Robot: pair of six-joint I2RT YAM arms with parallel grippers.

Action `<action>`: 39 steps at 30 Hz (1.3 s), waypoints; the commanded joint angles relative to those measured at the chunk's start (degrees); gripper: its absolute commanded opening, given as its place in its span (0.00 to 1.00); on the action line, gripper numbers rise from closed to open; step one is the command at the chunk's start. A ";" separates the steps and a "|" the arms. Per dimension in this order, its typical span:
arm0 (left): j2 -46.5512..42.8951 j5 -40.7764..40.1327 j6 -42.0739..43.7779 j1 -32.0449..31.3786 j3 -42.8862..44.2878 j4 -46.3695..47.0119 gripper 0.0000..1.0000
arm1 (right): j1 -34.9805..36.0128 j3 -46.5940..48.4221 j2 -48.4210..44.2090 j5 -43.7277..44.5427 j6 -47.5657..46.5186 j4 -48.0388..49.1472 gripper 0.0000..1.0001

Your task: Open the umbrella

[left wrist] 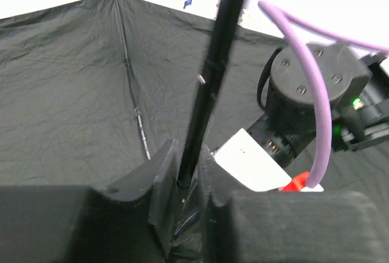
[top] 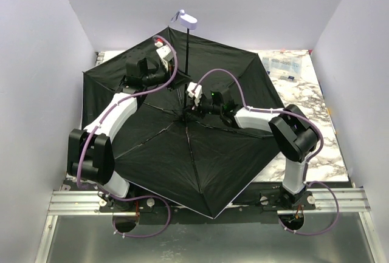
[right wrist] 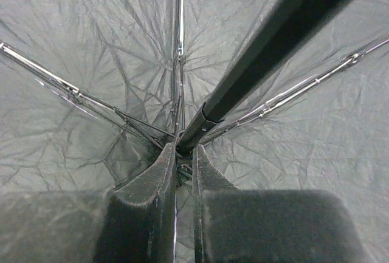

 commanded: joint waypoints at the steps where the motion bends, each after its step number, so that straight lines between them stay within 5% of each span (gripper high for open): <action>1: -5.53 6.12 -1.02 -2.09 7.55 -2.08 0.34 | -0.49 -3.35 0.85 3.11 0.39 -13.22 0.00; 4: -6.69 4.44 0.55 -1.92 7.67 -4.43 0.56 | -0.80 -4.31 -1.21 1.45 0.28 -13.32 0.00; 8: -8.77 3.24 1.64 -1.10 7.70 -5.65 0.73 | -1.07 -4.92 -2.65 -0.09 0.28 -14.98 0.00; 9: -9.23 2.79 2.21 -0.74 8.01 -6.16 0.94 | -1.19 -5.04 -2.76 -0.28 0.18 -15.26 0.00; 10: -9.74 2.66 2.60 -0.22 8.45 -6.98 0.98 | -1.22 -5.14 -2.81 -0.45 0.01 -15.57 0.00; 13: -11.52 5.42 13.26 1.39 11.79 -14.22 0.98 | -1.54 -4.84 -3.27 -1.21 -0.51 -17.26 0.00; 18: -18.35 1.46 61.94 0.99 13.37 -38.81 0.98 | -2.09 -3.70 -4.42 -3.42 -2.07 -20.04 0.00; 21: -20.05 -3.21 83.40 -0.08 13.85 -51.13 0.98 | -2.51 -3.22 -5.41 -3.67 -0.35 -20.41 0.00; 27: -23.43 -11.00 113.57 -2.56 10.08 -63.92 0.98 | -3.89 -3.91 -10.37 -5.33 5.90 -21.95 0.37; 31: -25.34 -18.52 126.42 -7.61 5.23 -64.10 0.98 | -3.95 -4.09 -15.47 -4.57 11.76 -23.14 0.60; 39: -19.22 -30.08 136.86 -15.75 3.00 -53.42 0.98 | -7.40 -5.26 -24.58 -2.65 20.54 -27.38 0.73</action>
